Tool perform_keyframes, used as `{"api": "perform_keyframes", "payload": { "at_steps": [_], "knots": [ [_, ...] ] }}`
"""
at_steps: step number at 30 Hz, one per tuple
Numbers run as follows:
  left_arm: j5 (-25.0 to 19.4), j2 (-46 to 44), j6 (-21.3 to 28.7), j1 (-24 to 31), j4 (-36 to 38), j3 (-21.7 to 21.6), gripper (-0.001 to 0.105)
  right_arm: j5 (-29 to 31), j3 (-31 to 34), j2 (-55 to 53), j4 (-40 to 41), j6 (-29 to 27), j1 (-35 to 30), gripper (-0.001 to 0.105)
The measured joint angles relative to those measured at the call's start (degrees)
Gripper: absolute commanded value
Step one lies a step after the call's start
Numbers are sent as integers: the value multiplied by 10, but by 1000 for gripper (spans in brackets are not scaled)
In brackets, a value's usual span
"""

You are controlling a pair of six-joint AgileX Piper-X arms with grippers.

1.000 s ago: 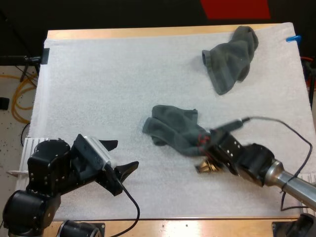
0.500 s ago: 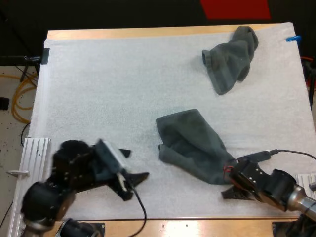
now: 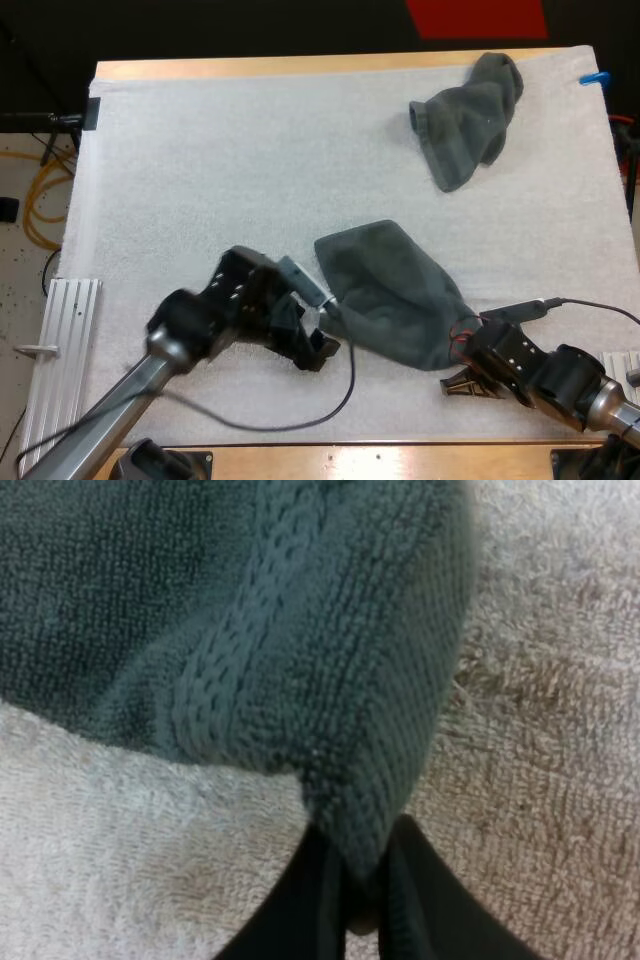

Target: Pick towel from pile fold and stack

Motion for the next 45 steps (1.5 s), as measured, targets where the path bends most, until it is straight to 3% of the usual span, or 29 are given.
{"api": "perform_keyframes", "payload": {
  "at_steps": [13,15,17,18,20,25,30,34,38,45],
  "knots": [
    [37,197,-86,0,-128,0,71,0,0,0,0,0,0,0],
    [40,214,-92,0,-128,1,63,0,0,0,0,0,0,0],
    [40,221,-101,0,-128,3,36,0,0,0,0,0,0,0],
    [40,221,-102,0,-128,3,30,0,0,0,0,0,0,0],
    [40,221,-103,0,-129,3,-1,0,0,0,0,0,0,0],
    [45,220,-103,0,-135,-1,0,0,0,0,-1,0,0,0],
    [88,168,-110,0,-118,-2,0,9,-23,-19,3,-11,0,0],
    [93,65,-123,0,-78,-13,0,36,-83,-63,4,-31,0,0],
    [97,-39,-134,0,-24,-56,0,55,-157,-99,-2,-79,0,0],
    [109,-147,-183,0,50,-111,0,42,-263,-115,8,-99,0,0]
  ]
}}
